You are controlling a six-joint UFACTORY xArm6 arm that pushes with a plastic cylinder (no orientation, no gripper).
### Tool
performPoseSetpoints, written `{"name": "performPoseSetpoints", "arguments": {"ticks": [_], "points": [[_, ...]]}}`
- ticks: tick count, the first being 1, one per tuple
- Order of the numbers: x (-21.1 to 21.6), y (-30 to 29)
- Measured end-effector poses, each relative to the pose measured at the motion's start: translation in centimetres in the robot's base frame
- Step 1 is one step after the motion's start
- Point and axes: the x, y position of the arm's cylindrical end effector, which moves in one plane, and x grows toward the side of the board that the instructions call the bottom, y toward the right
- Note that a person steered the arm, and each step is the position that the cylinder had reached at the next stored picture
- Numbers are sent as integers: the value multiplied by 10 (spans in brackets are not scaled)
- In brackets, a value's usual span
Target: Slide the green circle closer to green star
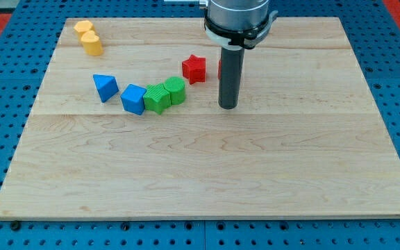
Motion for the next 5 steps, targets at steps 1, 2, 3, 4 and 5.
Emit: {"name": "performPoseSetpoints", "arguments": {"ticks": [1, 2, 3, 4, 5], "points": [[-11, 1], [-25, 2], [-11, -32], [-24, -60], [-68, -69]]}}
